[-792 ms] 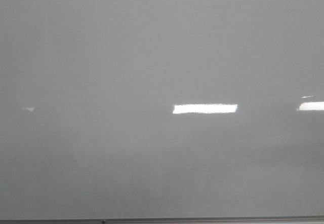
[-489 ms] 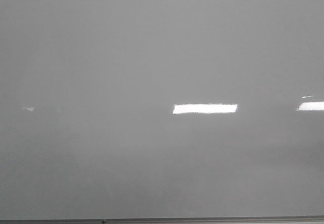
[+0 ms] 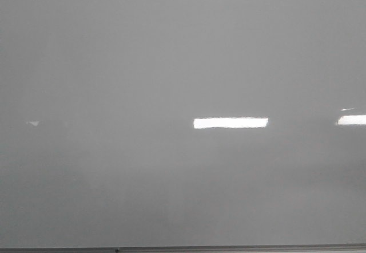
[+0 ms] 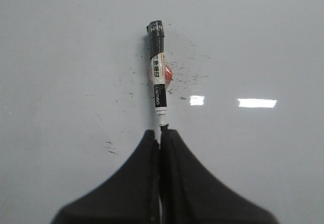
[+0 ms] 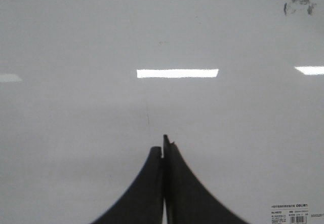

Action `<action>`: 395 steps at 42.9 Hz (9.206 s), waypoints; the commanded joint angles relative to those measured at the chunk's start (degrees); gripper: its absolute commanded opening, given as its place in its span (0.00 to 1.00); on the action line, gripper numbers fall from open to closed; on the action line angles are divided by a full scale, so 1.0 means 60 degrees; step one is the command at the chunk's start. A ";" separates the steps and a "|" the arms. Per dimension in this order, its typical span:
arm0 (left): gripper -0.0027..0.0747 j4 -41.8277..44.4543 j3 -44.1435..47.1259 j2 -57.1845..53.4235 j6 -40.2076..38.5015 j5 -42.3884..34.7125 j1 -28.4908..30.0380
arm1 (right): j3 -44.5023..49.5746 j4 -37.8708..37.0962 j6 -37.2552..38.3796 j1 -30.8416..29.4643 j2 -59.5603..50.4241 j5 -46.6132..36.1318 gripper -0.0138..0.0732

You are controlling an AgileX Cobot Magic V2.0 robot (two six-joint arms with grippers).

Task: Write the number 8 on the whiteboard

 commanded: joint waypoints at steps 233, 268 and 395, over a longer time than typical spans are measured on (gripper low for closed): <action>0.01 -0.0958 -1.1557 1.3220 0.6959 0.9767 -0.7626 | -1.1808 0.5015 -0.8201 0.7178 1.3518 0.6240 0.81; 0.48 -0.0843 -1.1557 1.3220 0.6116 0.8680 -0.7626 | -1.1980 0.5435 -0.8513 0.7104 1.3982 0.6579 0.08; 0.01 -0.4049 -0.4819 0.3308 0.5952 0.3474 -0.4780 | -1.0713 0.5747 -0.6707 0.3903 1.5444 0.3887 0.09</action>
